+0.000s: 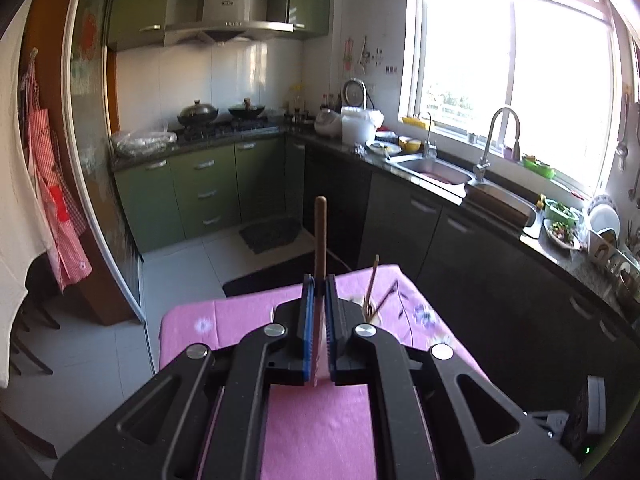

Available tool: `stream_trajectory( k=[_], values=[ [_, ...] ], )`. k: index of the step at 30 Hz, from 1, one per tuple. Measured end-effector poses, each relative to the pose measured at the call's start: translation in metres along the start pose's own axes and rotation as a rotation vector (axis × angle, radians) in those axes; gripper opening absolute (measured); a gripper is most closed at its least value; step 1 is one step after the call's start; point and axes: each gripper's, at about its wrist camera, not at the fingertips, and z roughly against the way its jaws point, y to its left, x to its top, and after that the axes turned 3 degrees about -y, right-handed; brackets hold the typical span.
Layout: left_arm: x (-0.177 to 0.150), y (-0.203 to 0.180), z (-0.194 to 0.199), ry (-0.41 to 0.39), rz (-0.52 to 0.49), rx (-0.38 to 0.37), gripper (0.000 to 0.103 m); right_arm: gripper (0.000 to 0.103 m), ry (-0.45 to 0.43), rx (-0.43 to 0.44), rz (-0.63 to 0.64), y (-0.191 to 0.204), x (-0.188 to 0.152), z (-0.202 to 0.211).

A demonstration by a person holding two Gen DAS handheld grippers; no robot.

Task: Organize utensils
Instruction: 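Lower the left tool's chopstick into the white holder and open the left tool, then insert the chopstick into the white holder with the right tool and open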

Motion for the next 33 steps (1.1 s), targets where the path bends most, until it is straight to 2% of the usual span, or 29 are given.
stream_trajectory(
  k=[5,8,16,21,22,23,25,28,30,32,33],
  values=[
    [0.028,-0.003,-0.022,-0.059,0.006,0.031,0.005,0.007,0.001,0.015,-0.009,-0.004,-0.001,-0.003],
    [0.031,-0.001,-0.042,-0.05,0.006,0.051,0.005,0.007,0.002,0.022,-0.011,-0.006,-0.002,-0.002],
    [0.0,0.01,-0.106,0.08,0.03,0.055,0.005,0.007,0.003,0.021,-0.025,-0.011,-0.001,-0.003],
    [-0.016,0.018,-0.115,0.096,0.046,0.049,0.008,0.007,0.005,0.027,-0.026,-0.01,0.002,-0.005],
    [-0.02,0.019,-0.111,0.09,0.052,0.039,0.015,0.007,0.001,0.028,-0.026,-0.01,0.004,-0.005],
    [-0.023,0.021,-0.106,0.081,0.057,0.038,0.028,0.007,-0.003,0.028,-0.025,-0.009,0.006,-0.005],
    [-0.032,0.023,-0.089,0.044,0.071,0.045,0.045,0.007,-0.016,0.028,-0.018,-0.009,0.015,-0.003],
    [-0.057,0.021,-0.057,-0.006,0.067,0.074,0.047,0.007,-0.056,0.033,0.005,-0.005,0.04,0.002],
    [-0.082,0.019,-0.037,-0.02,0.061,0.095,0.059,0.007,-0.098,0.039,0.023,-0.001,0.061,0.007],
    [-0.106,0.018,-0.02,-0.034,0.064,0.129,0.079,0.007,-0.143,0.046,0.041,0.003,0.082,0.01],
    [-0.116,0.018,-0.013,-0.042,0.062,0.147,0.081,0.007,-0.176,0.039,0.055,0.006,0.1,0.011]
  ],
)
